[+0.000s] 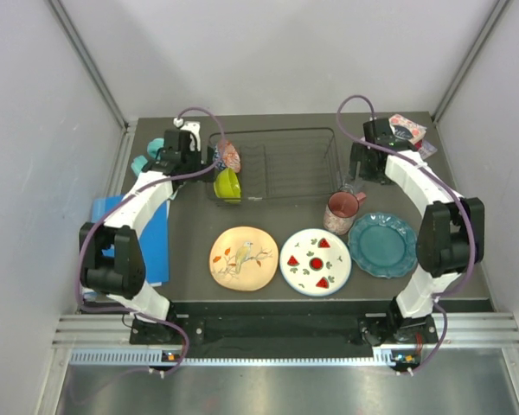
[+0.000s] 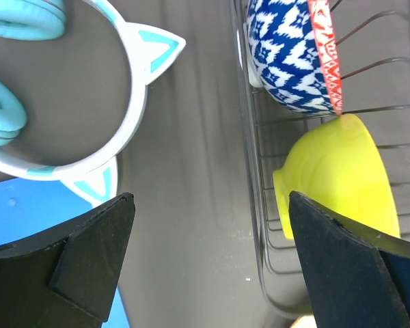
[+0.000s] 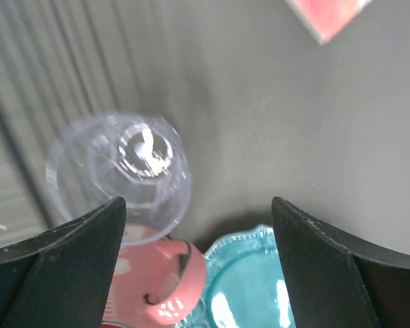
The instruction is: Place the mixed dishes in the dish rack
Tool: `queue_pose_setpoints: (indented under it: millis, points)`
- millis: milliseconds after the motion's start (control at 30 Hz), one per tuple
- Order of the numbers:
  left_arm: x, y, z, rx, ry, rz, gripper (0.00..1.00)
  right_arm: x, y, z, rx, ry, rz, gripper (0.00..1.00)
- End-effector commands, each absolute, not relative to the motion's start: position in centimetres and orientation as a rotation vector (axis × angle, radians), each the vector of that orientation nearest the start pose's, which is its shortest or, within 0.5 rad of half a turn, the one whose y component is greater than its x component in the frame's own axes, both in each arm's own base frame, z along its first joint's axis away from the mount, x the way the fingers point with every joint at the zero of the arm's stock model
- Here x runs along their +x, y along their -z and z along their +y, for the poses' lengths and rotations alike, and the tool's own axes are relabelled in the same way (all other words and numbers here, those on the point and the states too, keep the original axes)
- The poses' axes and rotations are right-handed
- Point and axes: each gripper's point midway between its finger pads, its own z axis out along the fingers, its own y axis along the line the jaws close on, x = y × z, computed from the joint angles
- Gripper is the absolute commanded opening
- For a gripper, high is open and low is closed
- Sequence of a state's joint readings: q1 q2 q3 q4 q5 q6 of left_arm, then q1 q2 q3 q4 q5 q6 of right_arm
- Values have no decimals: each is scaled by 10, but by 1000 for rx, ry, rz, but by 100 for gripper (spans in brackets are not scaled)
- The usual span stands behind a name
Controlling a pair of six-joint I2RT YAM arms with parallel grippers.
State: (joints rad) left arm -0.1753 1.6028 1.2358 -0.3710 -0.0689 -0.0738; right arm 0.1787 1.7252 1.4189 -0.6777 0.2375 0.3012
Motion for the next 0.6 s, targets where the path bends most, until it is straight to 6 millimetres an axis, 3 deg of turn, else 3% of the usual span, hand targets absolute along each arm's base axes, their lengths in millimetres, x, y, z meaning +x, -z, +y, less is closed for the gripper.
queue_pose_setpoints:
  millis: [0,167,333,367,433,567]
  points:
    - [426,-183,-51,62,26,2226,99,413,-114,38,300,129,2515,84]
    - [422,-211,-37,30,57,2186,99,416,-102,31,323,171,2536,80]
    - [403,-235,-42,77,119,2159,99,425,-99,13,374,278,2515,62]
    - [398,-229,-42,91,116,2168,99,426,-99,10,380,298,2510,57]
    - [391,-235,-37,97,92,2149,99,427,-97,1,394,359,2507,54]
    - [376,-223,-33,129,63,2178,99,431,-102,-10,422,391,2486,46]
